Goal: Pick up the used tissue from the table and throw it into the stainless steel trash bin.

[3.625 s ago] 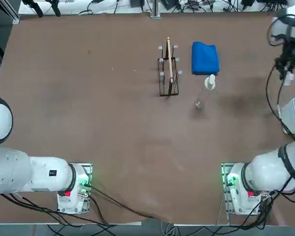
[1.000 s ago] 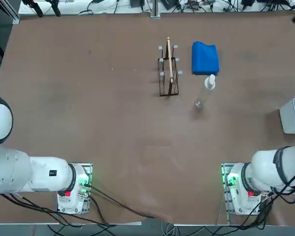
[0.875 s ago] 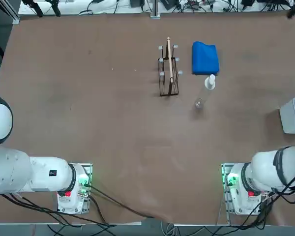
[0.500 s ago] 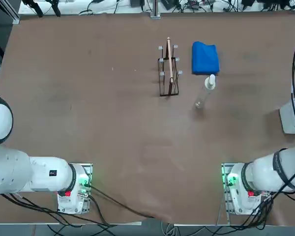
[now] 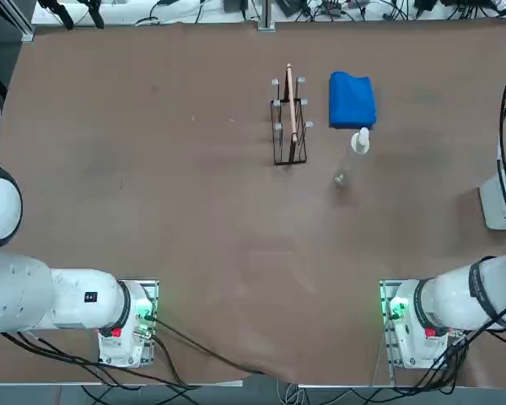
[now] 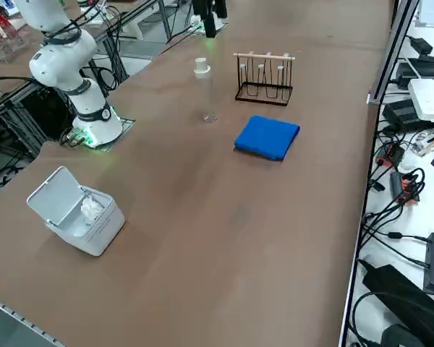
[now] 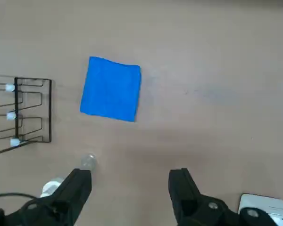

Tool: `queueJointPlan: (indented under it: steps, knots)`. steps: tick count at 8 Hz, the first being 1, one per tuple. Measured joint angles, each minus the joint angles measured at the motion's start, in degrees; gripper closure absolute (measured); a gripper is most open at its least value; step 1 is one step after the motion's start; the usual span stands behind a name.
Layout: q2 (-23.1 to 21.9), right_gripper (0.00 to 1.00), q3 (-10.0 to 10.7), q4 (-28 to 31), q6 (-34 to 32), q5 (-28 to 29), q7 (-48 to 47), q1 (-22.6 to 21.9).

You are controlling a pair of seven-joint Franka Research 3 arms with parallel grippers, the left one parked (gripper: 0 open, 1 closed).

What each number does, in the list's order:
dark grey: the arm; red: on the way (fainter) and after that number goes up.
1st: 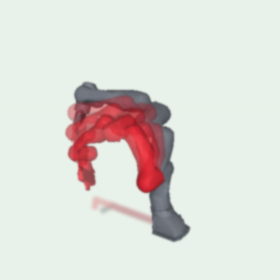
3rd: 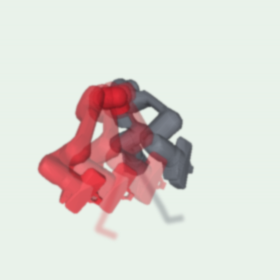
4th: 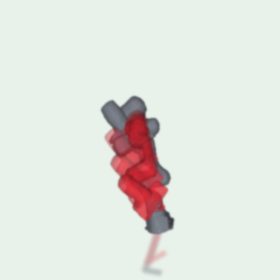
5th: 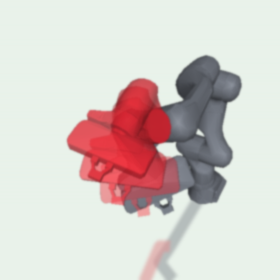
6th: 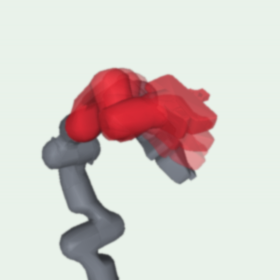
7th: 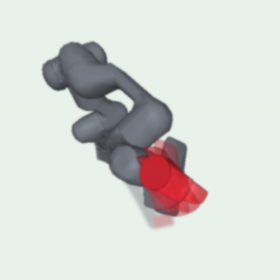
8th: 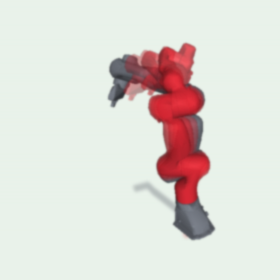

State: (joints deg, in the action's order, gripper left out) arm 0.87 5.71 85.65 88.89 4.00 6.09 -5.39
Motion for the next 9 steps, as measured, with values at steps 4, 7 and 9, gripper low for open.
queueJointPlan:
  steps: [4,7,9]
  knots:
    - [-2.90,0.00,-3.56,3.80,-0.60,-3.67,-1.38,0.06]
    - [-3.79,0.00,-3.67,5.03,-0.56,-3.77,-1.55,0.76]
    - [-3.79,0.00,-3.65,5.04,-0.55,-3.77,-2.11,1.11]
